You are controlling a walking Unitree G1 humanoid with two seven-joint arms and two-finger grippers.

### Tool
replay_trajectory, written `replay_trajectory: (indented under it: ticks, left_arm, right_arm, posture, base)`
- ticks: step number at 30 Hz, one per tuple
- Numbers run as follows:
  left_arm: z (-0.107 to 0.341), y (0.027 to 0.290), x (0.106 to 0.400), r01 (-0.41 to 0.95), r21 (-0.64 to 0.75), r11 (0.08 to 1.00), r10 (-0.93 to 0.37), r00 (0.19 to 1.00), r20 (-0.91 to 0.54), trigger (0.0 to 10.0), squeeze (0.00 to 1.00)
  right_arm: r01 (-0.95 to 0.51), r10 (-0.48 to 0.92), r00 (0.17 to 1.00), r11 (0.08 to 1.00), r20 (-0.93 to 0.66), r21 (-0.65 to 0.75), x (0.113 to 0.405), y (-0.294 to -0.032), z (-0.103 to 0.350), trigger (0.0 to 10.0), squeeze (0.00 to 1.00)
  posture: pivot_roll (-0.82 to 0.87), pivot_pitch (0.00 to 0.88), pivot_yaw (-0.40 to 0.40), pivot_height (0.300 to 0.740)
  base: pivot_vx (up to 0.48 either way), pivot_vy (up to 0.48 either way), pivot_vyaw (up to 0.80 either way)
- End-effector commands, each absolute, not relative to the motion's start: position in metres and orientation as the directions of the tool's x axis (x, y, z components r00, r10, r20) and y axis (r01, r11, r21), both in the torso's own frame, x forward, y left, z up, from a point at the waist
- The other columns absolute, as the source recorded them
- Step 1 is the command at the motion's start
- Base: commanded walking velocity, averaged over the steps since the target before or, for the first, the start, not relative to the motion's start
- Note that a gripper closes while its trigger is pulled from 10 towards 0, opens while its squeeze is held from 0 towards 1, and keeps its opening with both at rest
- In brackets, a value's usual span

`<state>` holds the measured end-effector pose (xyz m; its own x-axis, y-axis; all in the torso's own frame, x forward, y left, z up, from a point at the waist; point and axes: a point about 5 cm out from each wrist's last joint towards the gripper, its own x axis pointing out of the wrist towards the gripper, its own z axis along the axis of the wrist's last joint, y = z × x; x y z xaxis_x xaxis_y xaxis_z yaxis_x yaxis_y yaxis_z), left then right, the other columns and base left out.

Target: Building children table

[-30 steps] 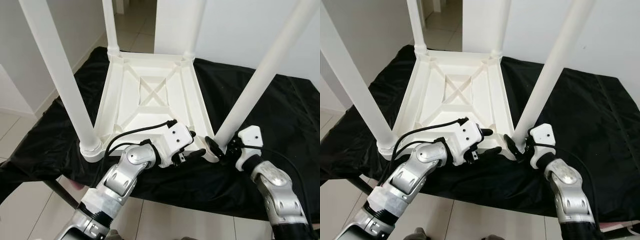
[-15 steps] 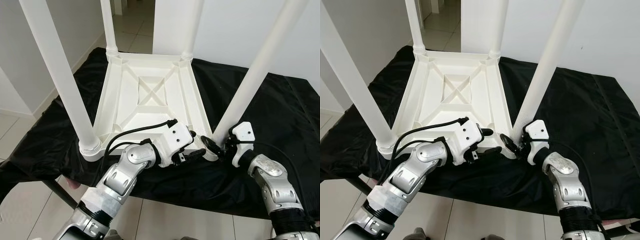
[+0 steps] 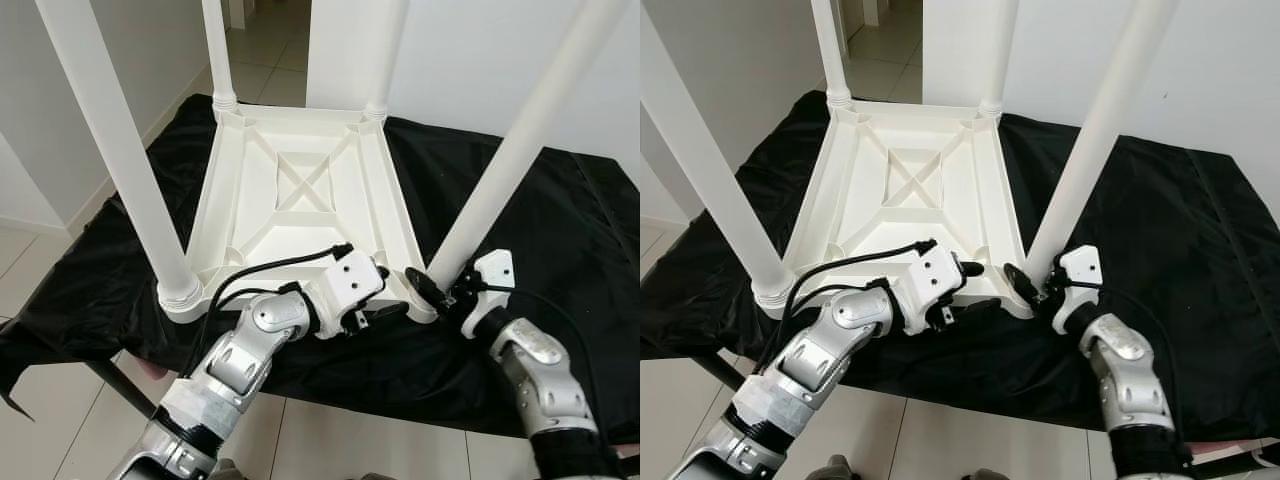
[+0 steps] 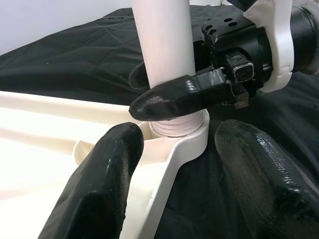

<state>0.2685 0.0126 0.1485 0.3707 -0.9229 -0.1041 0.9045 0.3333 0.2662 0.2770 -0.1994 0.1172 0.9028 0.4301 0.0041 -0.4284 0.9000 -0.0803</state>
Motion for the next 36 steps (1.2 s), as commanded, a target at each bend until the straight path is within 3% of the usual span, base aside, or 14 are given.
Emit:
replay_trajectory:
  ticks: [1, 8, 12, 15, 21, 23, 32, 33, 36]
  left_arm:
    - [0.147, 0.011, 0.266, 0.904, 0.276, 0.325, -0.925, 0.365, -0.108, 10.0, 0.0]
    - [0.146, 0.012, 0.267, 0.895, 0.292, 0.337, -0.919, 0.38, -0.107, 10.0, 0.0]
    - [0.145, 0.012, 0.267, 0.893, 0.294, 0.339, -0.917, 0.384, -0.106, 10.0, 0.0]
    - [0.143, 0.011, 0.268, 0.889, 0.288, 0.356, -0.91, 0.4, -0.107, 10.0, 0.0]
    - [0.146, 0.013, 0.275, 0.874, 0.285, 0.394, -0.897, 0.434, -0.091, 10.0, 0.0]
    - [0.148, 0.015, 0.279, 0.868, 0.272, 0.415, -0.89, 0.45, -0.077, 10.0, 0.0]
    - [0.148, 0.014, 0.278, 0.872, 0.268, 0.41, -0.894, 0.443, -0.073, 10.0, 0.0]
    - [0.149, 0.014, 0.278, 0.872, 0.265, 0.412, -0.893, 0.444, -0.071, 10.0, 0.0]
    - [0.149, 0.014, 0.277, 0.872, 0.263, 0.412, -0.894, 0.443, -0.07, 10.0, 0.0]
  right_arm:
    - [-0.385, 0.39, 0.92, 0.917, 0.033, -0.108, 0.278, -0.201, 0.123, 10.0, 0.0]
    - [-0.192, 0.2, 0.977, 0.976, 0.072, -0.107, 0.275, -0.193, 0.125, 10.0, 0.0]
    - [-0.162, 0.169, 0.983, 0.982, 0.069, -0.101, 0.274, -0.191, 0.125, 10.0, 0.0]
    - [0.004, 0.001, 0.998, 0.998, 0.058, -0.07, 0.267, -0.179, 0.121, 10.0, 0.0]
    - [0.162, -0.162, 0.987, 0.986, 0.002, -0.033, 0.262, -0.158, 0.113, 10.0, 0.0]
    - [0.159, -0.158, 0.987, 0.987, 0.028, -0.037, 0.262, -0.147, 0.118, 10.0, 0.0]
    - [0.137, -0.136, 0.99, 0.99, 0.029, -0.034, 0.26, -0.148, 0.118, 10.0, 0.0]
    - [0.11, -0.109, 0.993, 0.994, 0.037, -0.022, 0.258, -0.146, 0.119, 10.0, 1.0]
    - [0.088, -0.086, 0.995, 0.996, 0.049, -0.032, 0.257, -0.145, 0.12, 10.0, 1.0]
  posture:
    - [0.05, 0.0, -0.052, 0.74]
    - [0.04, 0.0, -0.052, 0.74]
    - [0.04, 0.0, -0.053, 0.74]
    - [0.04, 0.0, -0.056, 0.74]
    - [0.04, 0.0, -0.062, 0.74]
    - [0.04, 0.0, -0.06, 0.74]
    - [0.04, 0.0, -0.066, 0.74]
    - [0.04, 0.0, -0.067, 0.74]
    - [0.04, 0.0, -0.068, 0.74]
  base:
    - [0.0, 0.0, 0.0]
    - [0.0, 0.0, 0.0]
    - [0.0, 0.0, 0.0]
    - [0.0, 0.0, 0.0]
    - [0.0, 0.0, 0.0]
    - [0.0, 0.0, 0.0]
    - [0.0, 0.0, 0.0]
    - [0.0, 0.0, 0.0]
    - [0.0, 0.0, 0.0]
